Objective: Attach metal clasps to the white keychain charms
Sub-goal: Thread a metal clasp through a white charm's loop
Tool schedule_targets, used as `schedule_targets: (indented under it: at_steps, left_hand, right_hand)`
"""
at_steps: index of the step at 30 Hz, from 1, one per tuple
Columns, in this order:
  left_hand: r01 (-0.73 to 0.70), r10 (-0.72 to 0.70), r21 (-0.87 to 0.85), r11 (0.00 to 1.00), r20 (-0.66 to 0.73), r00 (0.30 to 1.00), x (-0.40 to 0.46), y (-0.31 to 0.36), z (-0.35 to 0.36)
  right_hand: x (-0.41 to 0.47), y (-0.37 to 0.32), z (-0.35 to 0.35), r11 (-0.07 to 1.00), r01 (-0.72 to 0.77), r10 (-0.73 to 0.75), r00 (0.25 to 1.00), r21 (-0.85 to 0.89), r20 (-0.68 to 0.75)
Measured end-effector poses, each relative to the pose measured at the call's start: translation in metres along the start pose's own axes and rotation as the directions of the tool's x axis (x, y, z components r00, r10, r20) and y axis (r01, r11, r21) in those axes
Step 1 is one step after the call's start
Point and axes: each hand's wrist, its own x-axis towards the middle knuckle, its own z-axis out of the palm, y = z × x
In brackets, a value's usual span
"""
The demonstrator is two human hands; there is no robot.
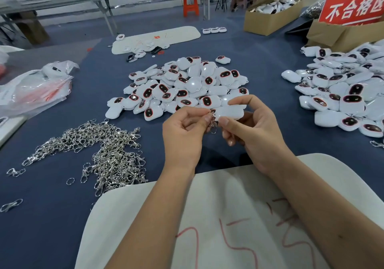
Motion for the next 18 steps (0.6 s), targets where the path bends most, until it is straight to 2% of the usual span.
schedule_targets:
  at_steps: [4, 8, 10, 12, 14, 16, 18]
  left_hand:
    - [-0.110, 0.118, 0.220, 0.969, -0.022, 0.993, 0.0009, -0.0012, -0.0010]
    - [-0.250, 0.257, 0.440, 0.862, 0.044, 0.965, 0.0004, -0.0017, -0.0032]
    - [-0.334, 0.322, 0.527, 0.782, 0.118, 0.939, 0.0013, -0.0022, -0.0049]
    - [-0.435, 0.384, 0.615, 0.658, 0.223, 0.896, 0.0017, -0.0020, -0.0064]
    - [-0.487, 0.401, 0.653, 0.580, 0.292, 0.868, 0.0012, -0.0008, -0.0065]
    - [-0.449, 0.382, 0.623, 0.641, 0.249, 0.890, -0.0001, -0.0002, -0.0051]
    - [-0.288, 0.273, 0.488, 0.824, 0.103, 0.956, -0.0020, 0.0003, -0.0010]
  right_hand:
    - [-0.0004, 0.0012, 0.0002, 0.999, 0.016, -0.016, 1.000, -0.037, 0.006]
    - [-0.0011, 0.0033, 0.0015, 0.995, 0.044, -0.043, 0.999, -0.087, 0.009]
    - [-0.0010, 0.0040, 0.0020, 0.992, 0.051, -0.051, 0.999, -0.119, 0.007]
    - [-0.0009, 0.0060, 0.0021, 0.986, 0.059, -0.059, 0.998, -0.154, 0.006]
    - [-0.0010, 0.0075, 0.0026, 0.981, 0.067, -0.067, 0.998, -0.181, 0.007]
    - [-0.0006, 0.0068, 0.0029, 0.985, 0.065, -0.066, 0.998, -0.163, 0.000]
    - [0.0002, 0.0045, 0.0015, 0.993, 0.041, -0.042, 0.999, -0.108, -0.010]
